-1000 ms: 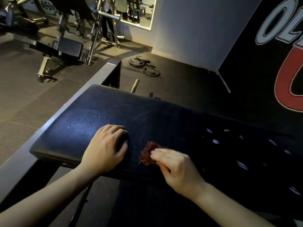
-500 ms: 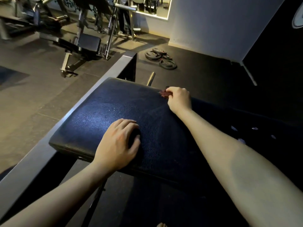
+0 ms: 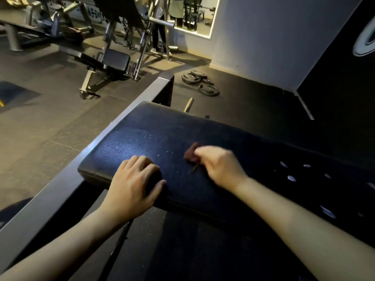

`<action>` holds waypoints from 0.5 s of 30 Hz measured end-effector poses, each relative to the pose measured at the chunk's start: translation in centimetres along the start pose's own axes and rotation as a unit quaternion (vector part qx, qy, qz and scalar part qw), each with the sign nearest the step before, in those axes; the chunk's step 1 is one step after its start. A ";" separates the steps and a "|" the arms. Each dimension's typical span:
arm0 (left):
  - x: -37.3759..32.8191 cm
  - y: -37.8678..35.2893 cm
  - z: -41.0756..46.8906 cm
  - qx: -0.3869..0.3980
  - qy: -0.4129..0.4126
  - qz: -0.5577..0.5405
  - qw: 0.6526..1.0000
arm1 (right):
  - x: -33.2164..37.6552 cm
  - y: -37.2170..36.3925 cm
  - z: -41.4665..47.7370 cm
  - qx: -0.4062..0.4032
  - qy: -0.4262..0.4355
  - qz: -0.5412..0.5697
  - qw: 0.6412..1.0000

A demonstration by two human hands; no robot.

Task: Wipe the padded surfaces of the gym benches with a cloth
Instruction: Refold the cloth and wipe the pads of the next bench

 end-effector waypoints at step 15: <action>1.2 1.0 -4.9 -0.044 0.065 0.039 0.996 | 7.1 -3.8 4.9 0.006 -0.024 0.104 0.994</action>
Point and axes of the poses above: each hand's wrist, its own z-axis towards the middle knuckle, its own y-axis out of the back of the hand, x = y × z, the point moved 7 cm from there along z, towards the middle knuckle, and after that the axes turned 11 degrees about x, right-handed, at the moved point
